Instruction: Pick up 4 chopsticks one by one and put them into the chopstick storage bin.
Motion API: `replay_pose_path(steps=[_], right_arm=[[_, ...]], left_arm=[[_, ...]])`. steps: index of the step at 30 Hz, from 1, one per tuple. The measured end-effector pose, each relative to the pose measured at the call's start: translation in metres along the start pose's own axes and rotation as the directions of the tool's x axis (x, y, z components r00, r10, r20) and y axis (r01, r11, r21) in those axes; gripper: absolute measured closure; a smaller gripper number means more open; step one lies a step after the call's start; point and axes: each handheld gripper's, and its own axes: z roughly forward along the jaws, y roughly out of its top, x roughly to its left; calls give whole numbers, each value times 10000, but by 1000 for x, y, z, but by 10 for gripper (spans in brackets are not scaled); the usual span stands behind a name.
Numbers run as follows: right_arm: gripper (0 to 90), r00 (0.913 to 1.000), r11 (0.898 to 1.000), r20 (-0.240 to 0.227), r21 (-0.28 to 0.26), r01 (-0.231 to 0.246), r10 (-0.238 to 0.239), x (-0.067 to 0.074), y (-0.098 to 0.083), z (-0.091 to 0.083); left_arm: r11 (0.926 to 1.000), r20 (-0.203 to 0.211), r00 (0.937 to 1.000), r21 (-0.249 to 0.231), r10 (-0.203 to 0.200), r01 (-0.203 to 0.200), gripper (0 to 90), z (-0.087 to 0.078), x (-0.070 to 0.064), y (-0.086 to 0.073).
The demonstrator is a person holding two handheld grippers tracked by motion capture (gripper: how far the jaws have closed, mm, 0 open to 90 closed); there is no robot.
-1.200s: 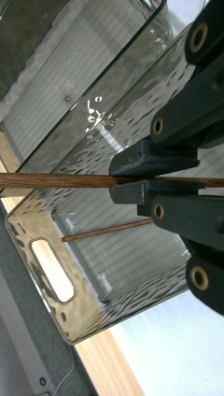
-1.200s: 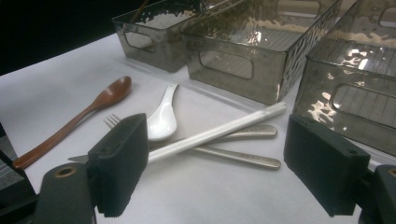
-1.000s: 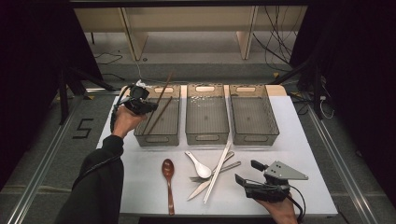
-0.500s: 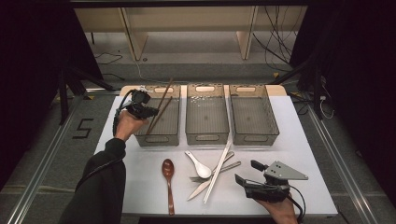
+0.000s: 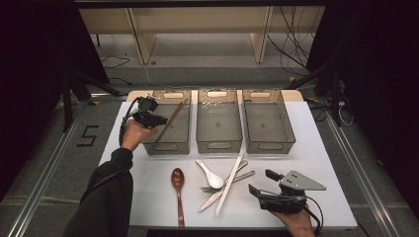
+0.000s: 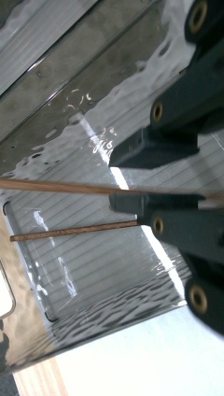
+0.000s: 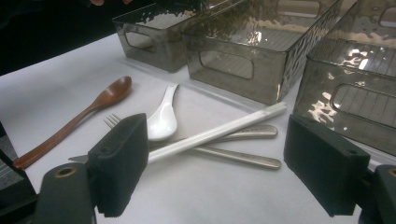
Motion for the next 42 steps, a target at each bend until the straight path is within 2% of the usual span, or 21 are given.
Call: replay_pose_path(steps=[1, 5, 8, 11, 13, 20, 27, 28, 34, 42], right_arm=[[229, 10000, 10000, -1, 16, 18, -18, 0, 0, 0], [229, 10000, 10000, 12, 15, 9, -9, 0, 0, 0], [229, 10000, 10000, 5, 18, -11, 11, 0, 0, 0], [229, 10000, 10000, -32, 84, -36, 37, 1, 0, 0], [229, 10000, 9999, -34, 114, -25, 25, 1, 0, 1], [233, 9999, 9997, -51, 212, -132, 133, 0, 1, 1], [248, 9995, 9976, 100, 621, -307, 301, -1, 7, 3], [249, 9990, 9959, 241, 816, -395, 377, -1, 8, 4], [255, 9960, 9844, 465, 1550, -827, 764, 1, 16, 14], [293, 9959, 9727, 434, 2151, -867, 792, 7, 29, 30]], left_arm=[[9998, 92, 9998, 25, -183, 182, 637, -1, 0, 0], [9986, 366, 9981, 205, -504, 496, 445, -7, -4, -4], [9975, 779, 9948, -206, -661, 679, 365, -16, -9, -12], [9972, 933, 9946, -554, -453, 506, 309, -25, -16, -20], [9948, 1090, 9931, -860, -442, 537, 282, -32, -19, -27], [9808, 1449, 9893, -1895, -190, 466, 234, -56, -32, -58], [9759, 1566, 9877, -2149, -34, 375, 212, -68, -43, -84], [9757, 1545, 9879, -2179, 98, 244, 209, -70, -45, -88], [9693, 1681, 9858, -2426, 27, 387, 202, -75, -52, -107], [9605, 1738, 9847, -2762, 136, 355, 200, -77, -64, -129]])
